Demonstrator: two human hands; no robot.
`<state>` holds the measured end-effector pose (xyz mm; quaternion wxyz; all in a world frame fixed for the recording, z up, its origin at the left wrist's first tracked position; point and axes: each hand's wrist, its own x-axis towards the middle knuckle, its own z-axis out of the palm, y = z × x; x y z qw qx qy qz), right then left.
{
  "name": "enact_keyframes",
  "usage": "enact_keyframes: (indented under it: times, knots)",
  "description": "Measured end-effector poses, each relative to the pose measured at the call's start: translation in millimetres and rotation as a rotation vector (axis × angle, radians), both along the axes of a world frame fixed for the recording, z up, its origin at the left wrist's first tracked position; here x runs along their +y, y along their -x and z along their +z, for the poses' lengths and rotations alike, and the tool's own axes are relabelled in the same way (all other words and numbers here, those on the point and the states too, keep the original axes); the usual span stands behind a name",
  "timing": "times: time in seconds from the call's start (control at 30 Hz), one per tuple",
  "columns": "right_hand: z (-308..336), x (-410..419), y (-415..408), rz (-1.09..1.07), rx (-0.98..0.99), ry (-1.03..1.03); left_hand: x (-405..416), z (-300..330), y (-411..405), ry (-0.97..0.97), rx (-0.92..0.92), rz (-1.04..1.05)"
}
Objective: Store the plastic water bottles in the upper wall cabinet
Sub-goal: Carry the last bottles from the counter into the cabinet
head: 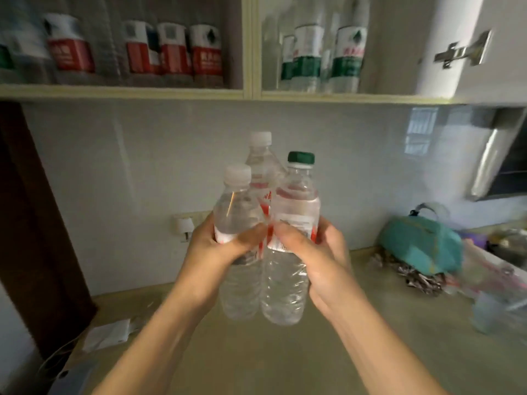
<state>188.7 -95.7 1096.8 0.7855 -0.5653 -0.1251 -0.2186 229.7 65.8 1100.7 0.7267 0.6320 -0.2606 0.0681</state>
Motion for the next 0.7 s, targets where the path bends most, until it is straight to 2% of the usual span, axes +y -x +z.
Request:
enact_keyframes:
  times: [0.2,0.43,0.57,0.7]
  knots:
    - [106.4,-45.1,21.6,-0.05,-0.337,0.044,-47.6,120.0,12.4,-0.035,-0.342,-0.086]
    - [200.5,-108.3,24.3,-0.074,-0.61,0.103,-110.9,222.5,19.1,-0.032,-0.614,-0.145]
    - [248.1,-151.1,8.2,-0.091,-0.697,0.131,-153.1,267.2,4.7,-0.009,-0.677,-0.137]
    - [277.2,-200.4,-18.4,-0.139,-0.711,0.188,-202.8,292.1,-24.6,0.031,-0.637,-0.141]
